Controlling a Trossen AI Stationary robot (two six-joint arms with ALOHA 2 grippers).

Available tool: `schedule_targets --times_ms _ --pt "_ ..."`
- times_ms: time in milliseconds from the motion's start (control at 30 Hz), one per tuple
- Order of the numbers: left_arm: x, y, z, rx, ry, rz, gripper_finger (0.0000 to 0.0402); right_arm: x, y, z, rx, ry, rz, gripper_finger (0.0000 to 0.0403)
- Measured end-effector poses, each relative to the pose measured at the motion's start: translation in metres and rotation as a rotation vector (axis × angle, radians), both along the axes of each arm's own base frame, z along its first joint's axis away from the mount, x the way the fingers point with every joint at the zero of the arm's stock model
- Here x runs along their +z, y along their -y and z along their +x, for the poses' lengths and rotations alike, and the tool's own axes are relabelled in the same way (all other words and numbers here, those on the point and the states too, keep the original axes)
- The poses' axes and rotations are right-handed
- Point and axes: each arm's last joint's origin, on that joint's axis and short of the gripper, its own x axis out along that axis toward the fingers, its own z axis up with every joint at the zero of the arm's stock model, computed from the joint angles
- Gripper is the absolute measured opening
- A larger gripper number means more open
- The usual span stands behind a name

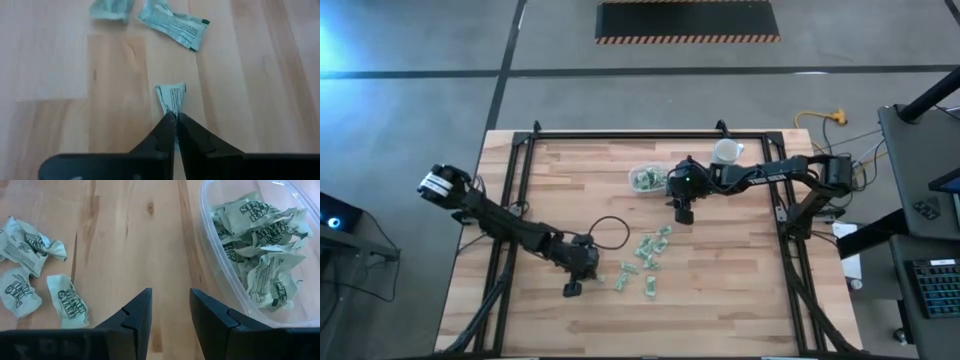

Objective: Pick and place Stevia / Truvia into bins
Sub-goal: Put the stevia packet into the transparent container

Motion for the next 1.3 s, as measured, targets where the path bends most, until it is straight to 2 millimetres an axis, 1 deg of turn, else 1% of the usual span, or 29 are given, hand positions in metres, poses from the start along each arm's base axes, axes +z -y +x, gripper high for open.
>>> schedule_targets --times_ms 133,300,367,433,600,767,900,1000,1100,1167,1233,1300 --pt "0.005 -0.005 0.006 0.019 0.081 0.14 0.0001 -0.001 -0.002 -0.001 0.013 -0.014 0.022 0.0121" --pt "0.016 -0.024 0.019 0.131 0.193 0.458 0.0001 -0.002 -0.01 -0.001 0.088 -0.011 0.122 0.0122" --pt "0.02 -0.036 0.024 0.186 0.214 0.589 0.0001 -0.002 -0.014 -0.001 0.106 -0.014 0.149 0.012" --pt "0.025 -0.05 0.03 0.232 0.226 0.682 0.0001 -0.003 -0.019 0.0 0.122 -0.018 0.153 0.0119" --pt "0.039 -0.09 0.046 0.311 0.306 0.787 0.0001 -0.003 -0.032 0.002 0.152 -0.022 0.167 0.012" --pt "0.052 -0.134 0.053 0.337 0.424 0.794 0.0001 -0.003 -0.044 0.004 0.185 -0.025 0.171 0.0117" --pt "0.056 -0.17 0.049 0.373 0.472 0.751 0.0001 -0.002 -0.052 0.005 0.211 -0.027 0.171 0.0112" --pt "0.056 -0.191 0.046 0.376 0.502 0.703 0.0001 -0.002 -0.055 0.006 0.22 -0.026 0.17 0.0108" --pt "0.052 -0.208 0.045 0.355 0.533 0.617 0.0001 -0.002 -0.056 0.006 0.224 -0.022 0.169 0.0105" --pt "0.049 -0.218 0.049 0.341 0.543 0.561 0.0001 -0.002 -0.056 0.006 0.225 -0.019 0.168 0.0103" --pt "0.042 -0.225 0.056 0.32 0.522 0.518 0.0001 -0.002 -0.056 0.006 0.222 -0.018 0.169 0.0101" --pt "0.035 -0.229 0.067 0.298 0.511 0.481 0.0001 -0.002 -0.056 0.006 0.222 -0.018 0.168 0.01"
